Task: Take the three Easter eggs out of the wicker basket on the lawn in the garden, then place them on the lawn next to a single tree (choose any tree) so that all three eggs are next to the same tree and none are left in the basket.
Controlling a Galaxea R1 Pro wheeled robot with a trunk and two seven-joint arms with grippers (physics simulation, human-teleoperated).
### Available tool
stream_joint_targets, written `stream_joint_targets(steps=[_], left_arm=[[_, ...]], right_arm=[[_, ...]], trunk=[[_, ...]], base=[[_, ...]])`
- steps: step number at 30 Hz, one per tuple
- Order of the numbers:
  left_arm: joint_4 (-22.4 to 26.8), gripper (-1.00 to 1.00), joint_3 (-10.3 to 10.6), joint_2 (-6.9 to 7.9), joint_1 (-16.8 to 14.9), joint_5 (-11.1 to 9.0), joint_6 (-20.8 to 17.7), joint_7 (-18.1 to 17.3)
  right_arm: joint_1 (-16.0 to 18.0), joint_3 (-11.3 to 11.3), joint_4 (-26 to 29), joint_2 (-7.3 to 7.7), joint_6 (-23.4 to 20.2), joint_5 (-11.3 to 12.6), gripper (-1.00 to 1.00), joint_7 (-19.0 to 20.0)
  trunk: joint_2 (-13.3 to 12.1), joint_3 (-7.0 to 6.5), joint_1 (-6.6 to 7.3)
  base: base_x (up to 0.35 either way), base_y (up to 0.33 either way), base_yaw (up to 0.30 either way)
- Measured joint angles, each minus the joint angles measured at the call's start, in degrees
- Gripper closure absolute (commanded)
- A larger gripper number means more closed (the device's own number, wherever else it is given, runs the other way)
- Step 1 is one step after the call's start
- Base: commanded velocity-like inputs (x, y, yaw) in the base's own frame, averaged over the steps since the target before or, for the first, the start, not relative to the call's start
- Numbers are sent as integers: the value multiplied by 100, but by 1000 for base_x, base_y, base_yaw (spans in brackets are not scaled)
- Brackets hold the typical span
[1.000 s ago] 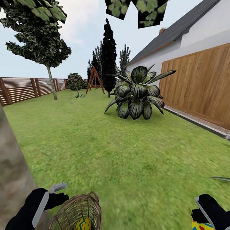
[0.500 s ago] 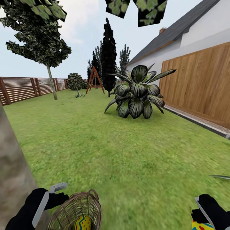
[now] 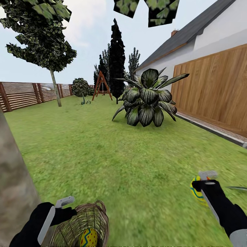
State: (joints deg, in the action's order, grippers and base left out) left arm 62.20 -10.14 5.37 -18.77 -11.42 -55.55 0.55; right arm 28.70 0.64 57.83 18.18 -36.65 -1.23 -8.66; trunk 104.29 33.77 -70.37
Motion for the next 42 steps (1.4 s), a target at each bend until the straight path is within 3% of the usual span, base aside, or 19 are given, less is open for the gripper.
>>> stream_joint_targets(steps=[3, 4, 6, 7, 9, 11, 15, 23, 28, 31, 36, 42], left_arm=[[-4, -100, -2, -8, 0, 7, 0, 0], [-7, -100, -2, -7, 0, 8, 0, 1], [-10, -100, -2, -8, 0, 7, 0, 1], [-18, -100, -2, -16, 0, 7, 0, 0], [-25, -100, -7, -23, 0, 8, 0, 1], [-21, -100, -8, -19, 0, 5, 0, 1], [-28, -100, -9, -26, 0, 8, 0, 5], [-29, -100, -20, -53, 0, -14, 1, 5], [-29, -100, -9, -62, 0, -1, 0, 7], [-32, -100, -9, -62, 0, 0, 1, 8], [-31, -100, -8, -62, 0, 0, 4, 8], [-32, -100, -3, -62, 0, 0, 8, 8]], right_arm=[[23, 6, 27, -13, 1115, 732, 100, -108], [25, 33, -201, -25, 1466, 881, 100, -363], [26, 94, -167, -72, 1622, 855, 100, -1057], [27, 103, -49, -91, 1691, 880, 100, -1045], [20, 119, 39, -102, 2058, 810, 100, -377], [18, 120, 21, -97, 2236, 801, 100, 15], [18, 96, 4, -76, 2306, 812, 100, 278], [258, 39, -437, 20, 2201, 771, 100, 253], [273, 88, -499, 1, 2743, 759, 100, 296], [273, 90, -534, -8, 2759, 764, 100, 300], [272, 486, -542, -56, 2481, 763, 100, 339], [272, 575, -586, -142, 2509, 775, 100, 342]], trunk=[[120, 54, -66], [160, 72, -88], [241, 108, -132], [281, 126, -154], [361, 162, -198], [441, 198, -242], [602, 270, -330], [923, 413, -505], [1123, 503, -615], [1243, 557, -681], [1444, 647, -791], [1685, 754, -923]], base=[[0, 0, 0], [0, 0, 0], [0, 0, 0], [0, 0, 0], [0, 0, 0], [0, 0, 0], [0, 0, 0], [0, 0, 0], [0, 0, 0], [0, 0, 0], [0, 0, 0], [0, 0, 0]])
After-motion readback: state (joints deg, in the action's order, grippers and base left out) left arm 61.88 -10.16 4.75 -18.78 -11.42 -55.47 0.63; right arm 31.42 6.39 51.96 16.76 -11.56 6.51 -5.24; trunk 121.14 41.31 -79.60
